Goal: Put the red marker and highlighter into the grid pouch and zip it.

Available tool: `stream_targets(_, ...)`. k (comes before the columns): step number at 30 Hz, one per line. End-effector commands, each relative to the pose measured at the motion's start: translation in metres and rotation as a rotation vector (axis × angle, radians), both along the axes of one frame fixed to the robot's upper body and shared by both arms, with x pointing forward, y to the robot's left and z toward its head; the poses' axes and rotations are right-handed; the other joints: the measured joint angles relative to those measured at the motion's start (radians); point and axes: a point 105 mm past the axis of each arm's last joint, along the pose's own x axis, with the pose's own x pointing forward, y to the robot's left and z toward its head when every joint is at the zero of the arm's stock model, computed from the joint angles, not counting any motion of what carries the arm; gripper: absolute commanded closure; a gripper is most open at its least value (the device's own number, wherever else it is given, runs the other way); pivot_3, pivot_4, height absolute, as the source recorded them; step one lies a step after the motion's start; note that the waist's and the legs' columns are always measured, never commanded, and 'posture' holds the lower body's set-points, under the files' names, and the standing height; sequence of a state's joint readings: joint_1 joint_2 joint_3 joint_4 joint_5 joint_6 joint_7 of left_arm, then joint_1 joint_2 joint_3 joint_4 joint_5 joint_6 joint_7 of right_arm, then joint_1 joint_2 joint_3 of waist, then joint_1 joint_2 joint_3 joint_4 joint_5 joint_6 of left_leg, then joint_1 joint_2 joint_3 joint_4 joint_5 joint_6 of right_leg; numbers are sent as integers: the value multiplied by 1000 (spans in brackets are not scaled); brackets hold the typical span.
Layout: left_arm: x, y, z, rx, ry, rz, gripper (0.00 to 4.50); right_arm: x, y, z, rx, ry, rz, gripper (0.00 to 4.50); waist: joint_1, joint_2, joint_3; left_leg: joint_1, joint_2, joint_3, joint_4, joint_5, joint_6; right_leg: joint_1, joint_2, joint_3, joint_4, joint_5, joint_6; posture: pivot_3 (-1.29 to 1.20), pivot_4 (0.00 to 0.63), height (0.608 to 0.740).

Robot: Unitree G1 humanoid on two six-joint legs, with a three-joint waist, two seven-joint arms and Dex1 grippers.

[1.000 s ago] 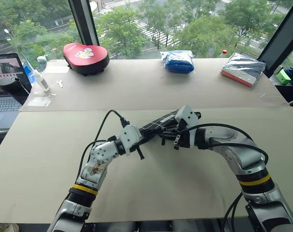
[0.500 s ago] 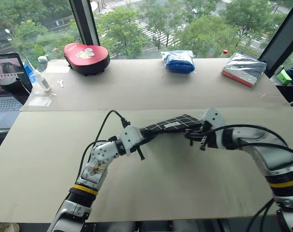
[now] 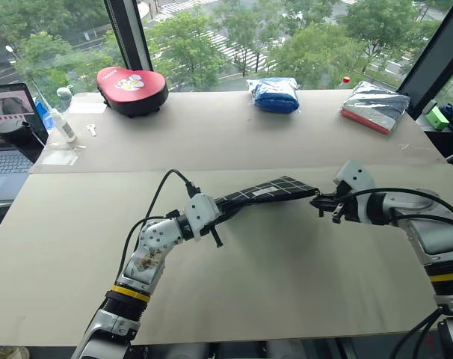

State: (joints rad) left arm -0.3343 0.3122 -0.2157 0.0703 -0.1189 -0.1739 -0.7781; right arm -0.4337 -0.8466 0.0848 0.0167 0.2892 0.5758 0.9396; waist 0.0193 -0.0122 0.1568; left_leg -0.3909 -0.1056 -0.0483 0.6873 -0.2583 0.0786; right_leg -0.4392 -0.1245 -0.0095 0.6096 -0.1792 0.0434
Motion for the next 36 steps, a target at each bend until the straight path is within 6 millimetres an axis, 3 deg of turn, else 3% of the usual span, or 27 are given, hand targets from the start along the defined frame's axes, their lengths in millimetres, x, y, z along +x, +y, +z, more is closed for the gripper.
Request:
stream_targets(1, 0, 0, 11, -23, -42, -8, 4500, -21, -2, 9, 66, 55, 40, 2145, 5, 0, 0, 0, 0, 0, 0, 0, 0, 0, 0, 0, 0, 0, 0, 0, 150, 740)
stream_targets(3, -1, -1, 11, -23, -43, -26, 4500, -32, -11, 8, 92, 113, 22, 1495, 10, 0, 0, -1, 0, 0, 0, 0, 0, 0, 0, 0, 0, 0, 0, 0, 150, 740)
stream_targets(8, -4, -6, 9, 24, -74, -78, 4500, -53, -40, 41, 136, 71, -18, 1495, 17, 0, 0, -1, 0, 0, 0, -3, 5, 0, -1, 0, -1, 0, 0, 0, 150, 740)
stream_targets(12, -6, -9, 10, 29, -96, -132, 4500, -79, -47, 68, 185, 19, 10, 1495, 23, 0, 0, 0, 1, 0, 0, -3, 6, 0, 0, -1, -1, 0, 0, 0, 150, 740)
stream_targets(17, -8, -11, 11, 18, -80, -240, 4500, -94, -63, 78, 195, -46, -62, 1495, 26, 0, 0, 0, 1, 0, 0, -4, 6, 1, 0, 0, -1, 0, 0, 0, 150, 740)
stream_targets(23, -11, -9, 3, 44, -48, -345, 4500, -91, -60, 70, 219, -68, -94, 1495, 22, 0, 0, 0, 1, 0, 3, -4, 7, 2, 0, -1, 0, 0, 0, 0, 150, 740)
stream_targets(24, -11, -9, 0, 57, -39, -354, 3676, -89, -58, 68, 219, -70, -97, 1449, 21, 0, 0, 0, 1, 0, 3, -4, 7, 2, 0, -1, 0, 0, 0, 0, 150, 740)
stream_targets(27, -15, -10, -6, 72, -11, -394, 2798, -83, -54, 66, 221, -76, -94, 1449, 20, 0, 0, 0, 1, 0, 3, -4, 7, 2, 0, 0, 0, 0, 0, 0, 150, 740)
stream_targets(33, -22, -1, 3, 16, 67, -385, 573, -69, -66, 68, 205, -98, -136, 1449, 22, 0, 0, -1, 1, 0, 6, -5, 8, 2, 0, -1, 0, 0, 1, 0, 150, 740)
stream_targets(36, -27, 8, 12, -35, 137, -388, 573, -66, -68, 69, 204, -98, -134, 1449, 19, 0, 0, -1, 1, 0, 6, -5, 8, 2, 0, -1, 0, 0, 1, 0, 150, 740)
